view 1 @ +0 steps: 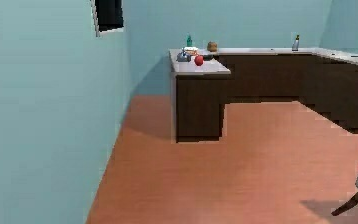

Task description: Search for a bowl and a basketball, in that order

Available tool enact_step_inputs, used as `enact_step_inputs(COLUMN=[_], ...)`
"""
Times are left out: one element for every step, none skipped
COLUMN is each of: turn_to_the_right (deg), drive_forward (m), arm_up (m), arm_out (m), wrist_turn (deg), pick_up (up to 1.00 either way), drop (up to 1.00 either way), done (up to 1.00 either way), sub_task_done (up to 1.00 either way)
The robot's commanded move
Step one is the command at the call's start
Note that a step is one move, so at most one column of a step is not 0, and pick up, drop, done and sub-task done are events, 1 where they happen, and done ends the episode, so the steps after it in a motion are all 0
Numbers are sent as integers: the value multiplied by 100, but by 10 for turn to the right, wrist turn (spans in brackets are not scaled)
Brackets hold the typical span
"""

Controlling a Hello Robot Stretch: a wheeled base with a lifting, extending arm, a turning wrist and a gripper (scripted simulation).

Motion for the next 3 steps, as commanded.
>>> enact_step_inputs(turn_to_the_right=[0,0,180], drive_forward=[100,80,0], arm_up=[0,0,0], arm_out=[0,0,0], wrist_turn=[0,0,0], pick_up=[0,0,0], drop=[0,0,0], done=[0,0,0], sub_task_done=[0,0,0])
